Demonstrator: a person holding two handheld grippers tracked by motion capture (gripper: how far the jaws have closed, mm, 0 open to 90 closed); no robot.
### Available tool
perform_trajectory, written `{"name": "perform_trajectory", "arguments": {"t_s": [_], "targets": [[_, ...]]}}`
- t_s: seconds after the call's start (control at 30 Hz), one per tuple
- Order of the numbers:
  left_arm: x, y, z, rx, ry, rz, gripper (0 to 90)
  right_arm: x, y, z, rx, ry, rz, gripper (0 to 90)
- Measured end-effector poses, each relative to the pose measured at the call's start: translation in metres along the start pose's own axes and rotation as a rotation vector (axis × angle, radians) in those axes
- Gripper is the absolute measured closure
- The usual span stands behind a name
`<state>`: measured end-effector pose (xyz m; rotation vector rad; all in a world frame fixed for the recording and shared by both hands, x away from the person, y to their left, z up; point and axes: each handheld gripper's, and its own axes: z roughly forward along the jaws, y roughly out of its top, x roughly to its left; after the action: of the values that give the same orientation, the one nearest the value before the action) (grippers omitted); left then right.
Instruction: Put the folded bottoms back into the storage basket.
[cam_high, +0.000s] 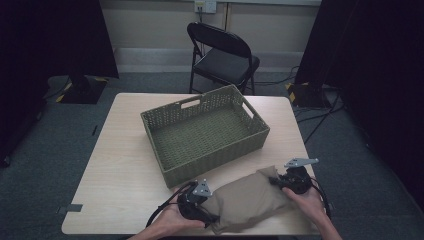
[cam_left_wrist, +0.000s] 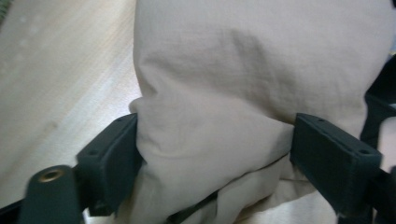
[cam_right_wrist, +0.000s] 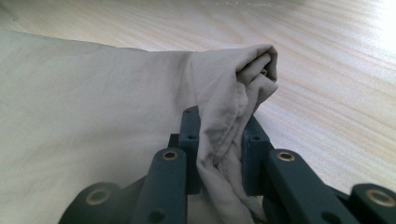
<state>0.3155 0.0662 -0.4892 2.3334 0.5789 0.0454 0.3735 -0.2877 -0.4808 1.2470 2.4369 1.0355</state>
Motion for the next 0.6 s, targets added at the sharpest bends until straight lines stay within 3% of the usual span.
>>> {"name": "perform_trajectory", "arguments": {"t_s": [0.07, 0.13, 0.37, 0.43, 0.6], "targets": [[-0.0048, 0.0015, 0.0005, 0.018, 0.061, 0.030, 24.0, 0.0001, -0.0001, 0.0001, -0.001, 0.000, 0.003, 75.3], [-0.0067, 0.0039, -0.0005, 0.036, 0.049, 0.055, 34.1, 0.0002, -0.0002, 0.0000, -0.001, -0.002, 0.003, 75.3], [-0.0089, 0.0066, -0.0011, 0.038, 0.002, 0.067, 65.9, 0.0018, 0.0007, 0.0012, -0.002, 0.002, 0.006, 75.3], [-0.0069, 0.0054, -0.0002, 0.013, -0.024, 0.012, 70.0, 0.0041, 0.0016, 0.0018, 0.000, 0.003, 0.000, 75.4], [0.0006, 0.0033, -0.0017, 0.003, -0.059, -0.037, 77.2, 0.0028, 0.0014, 0.0006, -0.006, 0.011, 0.015, 75.9]]}}
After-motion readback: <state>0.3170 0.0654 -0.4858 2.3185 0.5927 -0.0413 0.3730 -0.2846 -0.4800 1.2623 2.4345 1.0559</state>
